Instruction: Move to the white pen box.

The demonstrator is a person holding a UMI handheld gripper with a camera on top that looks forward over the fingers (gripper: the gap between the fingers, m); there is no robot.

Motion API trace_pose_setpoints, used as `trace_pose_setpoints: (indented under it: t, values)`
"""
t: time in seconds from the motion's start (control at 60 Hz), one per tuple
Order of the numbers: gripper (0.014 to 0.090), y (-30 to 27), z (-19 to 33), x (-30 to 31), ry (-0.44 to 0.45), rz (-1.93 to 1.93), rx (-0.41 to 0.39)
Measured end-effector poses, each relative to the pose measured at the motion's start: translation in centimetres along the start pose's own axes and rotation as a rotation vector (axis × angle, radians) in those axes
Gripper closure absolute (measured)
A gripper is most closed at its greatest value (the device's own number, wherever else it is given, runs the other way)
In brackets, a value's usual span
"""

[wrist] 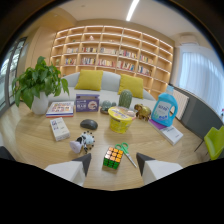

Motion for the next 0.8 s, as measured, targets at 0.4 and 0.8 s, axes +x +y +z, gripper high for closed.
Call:
trace_pose_setpoints:
  t: [0.4,0.8]
  values:
    - [0.0190,1.6,-5.9,-2.9,0.017,0.022,-0.015]
    - [0.0192,3.1,-5.6,-16.9,-0.094,0.007,-0.044]
